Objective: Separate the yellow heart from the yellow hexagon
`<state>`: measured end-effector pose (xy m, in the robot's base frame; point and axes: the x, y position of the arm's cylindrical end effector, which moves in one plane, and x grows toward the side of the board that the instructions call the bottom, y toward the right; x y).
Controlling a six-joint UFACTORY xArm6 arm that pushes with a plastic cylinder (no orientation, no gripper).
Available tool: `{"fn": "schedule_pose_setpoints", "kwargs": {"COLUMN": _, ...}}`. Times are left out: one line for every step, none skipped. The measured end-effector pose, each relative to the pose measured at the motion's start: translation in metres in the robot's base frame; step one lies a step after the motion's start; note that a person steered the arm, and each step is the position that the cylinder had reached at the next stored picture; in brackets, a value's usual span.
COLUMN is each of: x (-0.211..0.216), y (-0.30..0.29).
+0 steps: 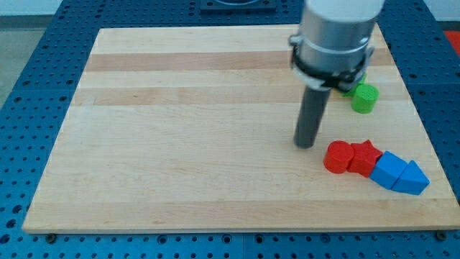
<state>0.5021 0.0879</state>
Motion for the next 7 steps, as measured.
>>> {"fn": "schedule_pose_setpoints", "kwargs": {"x": 0.0, "y": 0.0}}
{"fn": "schedule_pose_setpoints", "kwargs": {"x": -0.068, "y": -0.033}}
{"fn": "schedule_pose_setpoints", "kwargs": {"x": -0.143, "y": -0.059}}
{"fn": "schedule_pose_setpoints", "kwargs": {"x": -0.186, "y": -0.068}}
{"fn": "schedule_pose_setpoints", "kwargs": {"x": -0.196, "y": -0.033}}
{"fn": "schedule_pose_setpoints", "kwargs": {"x": -0.214, "y": 0.028}}
{"fn": "schedule_pose_setpoints", "kwargs": {"x": -0.221, "y": 0.042}}
